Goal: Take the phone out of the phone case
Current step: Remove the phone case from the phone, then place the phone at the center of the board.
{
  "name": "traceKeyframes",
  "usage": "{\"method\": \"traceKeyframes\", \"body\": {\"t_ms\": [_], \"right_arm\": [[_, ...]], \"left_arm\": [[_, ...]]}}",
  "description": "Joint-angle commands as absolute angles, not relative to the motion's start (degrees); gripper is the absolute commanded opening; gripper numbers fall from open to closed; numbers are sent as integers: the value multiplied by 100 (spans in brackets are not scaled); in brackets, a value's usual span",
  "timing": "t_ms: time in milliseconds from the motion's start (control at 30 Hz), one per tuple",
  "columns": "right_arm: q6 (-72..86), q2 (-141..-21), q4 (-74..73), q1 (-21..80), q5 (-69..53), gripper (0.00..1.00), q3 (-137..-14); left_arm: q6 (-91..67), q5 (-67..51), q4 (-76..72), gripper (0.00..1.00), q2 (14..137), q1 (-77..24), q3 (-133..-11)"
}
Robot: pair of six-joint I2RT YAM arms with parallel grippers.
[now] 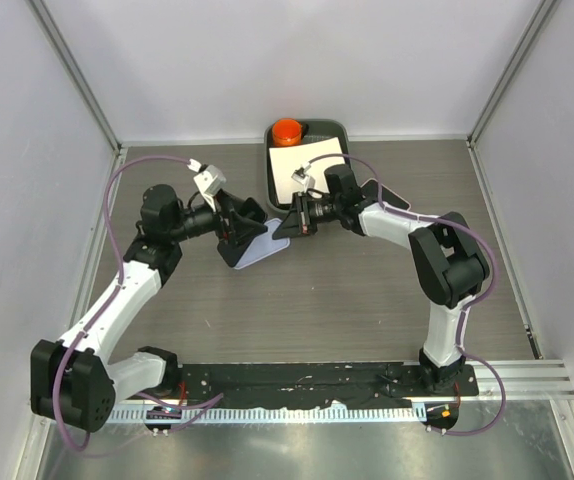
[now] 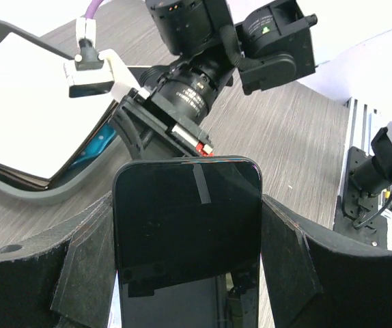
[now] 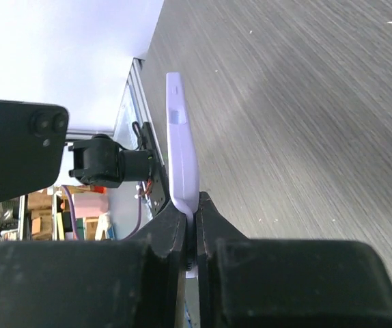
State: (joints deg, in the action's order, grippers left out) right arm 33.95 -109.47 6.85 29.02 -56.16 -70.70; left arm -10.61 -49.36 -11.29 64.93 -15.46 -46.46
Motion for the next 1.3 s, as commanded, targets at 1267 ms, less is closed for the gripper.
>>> {"method": "traceKeyframes", "body": {"t_ms": [1267], "right_arm": [[2259, -10055, -229, 2162, -4728, 1, -7321]], "left_arm": [[-827, -131, -61, 0, 8507, -1160, -5194]]}}
